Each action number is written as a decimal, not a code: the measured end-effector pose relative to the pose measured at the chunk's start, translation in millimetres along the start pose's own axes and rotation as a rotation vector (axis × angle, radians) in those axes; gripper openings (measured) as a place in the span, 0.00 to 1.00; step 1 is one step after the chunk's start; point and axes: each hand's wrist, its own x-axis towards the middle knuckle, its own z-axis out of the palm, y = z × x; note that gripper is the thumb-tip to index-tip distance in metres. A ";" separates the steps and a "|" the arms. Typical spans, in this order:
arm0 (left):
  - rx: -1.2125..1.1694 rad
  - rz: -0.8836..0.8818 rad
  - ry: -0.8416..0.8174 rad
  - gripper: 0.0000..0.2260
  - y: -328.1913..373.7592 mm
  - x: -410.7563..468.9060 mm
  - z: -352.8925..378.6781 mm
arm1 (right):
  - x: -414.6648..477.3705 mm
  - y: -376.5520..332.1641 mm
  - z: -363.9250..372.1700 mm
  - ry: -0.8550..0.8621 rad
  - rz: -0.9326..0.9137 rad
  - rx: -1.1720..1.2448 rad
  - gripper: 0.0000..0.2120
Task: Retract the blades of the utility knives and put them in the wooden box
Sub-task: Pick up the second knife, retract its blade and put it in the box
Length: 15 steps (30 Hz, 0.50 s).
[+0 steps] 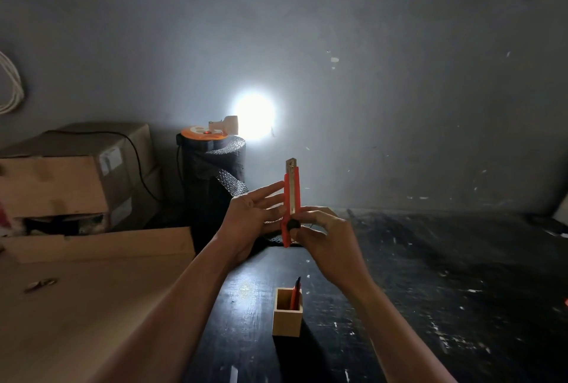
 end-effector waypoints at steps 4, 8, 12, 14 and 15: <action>-0.008 0.013 -0.006 0.21 5.0 0.3 3.0 | 1.4 0.3 3.1 0.034 0.066 0.039 0.11; -0.001 0.020 0.008 0.21 5.8 -1.7 2.1 | 1.4 -0.5 0.8 -0.010 0.023 0.007 0.13; 0.000 0.016 0.018 0.21 0.6 -2.0 -0.1 | 0.0 2.0 1.7 -0.009 0.067 0.038 0.11; -0.009 0.014 0.015 0.22 -1.6 -1.7 0.0 | 0.3 3.6 1.4 -0.017 0.054 -0.001 0.10; -0.011 0.015 0.016 0.21 -1.8 -1.8 0.3 | 0.1 3.5 1.3 -0.024 0.049 -0.006 0.11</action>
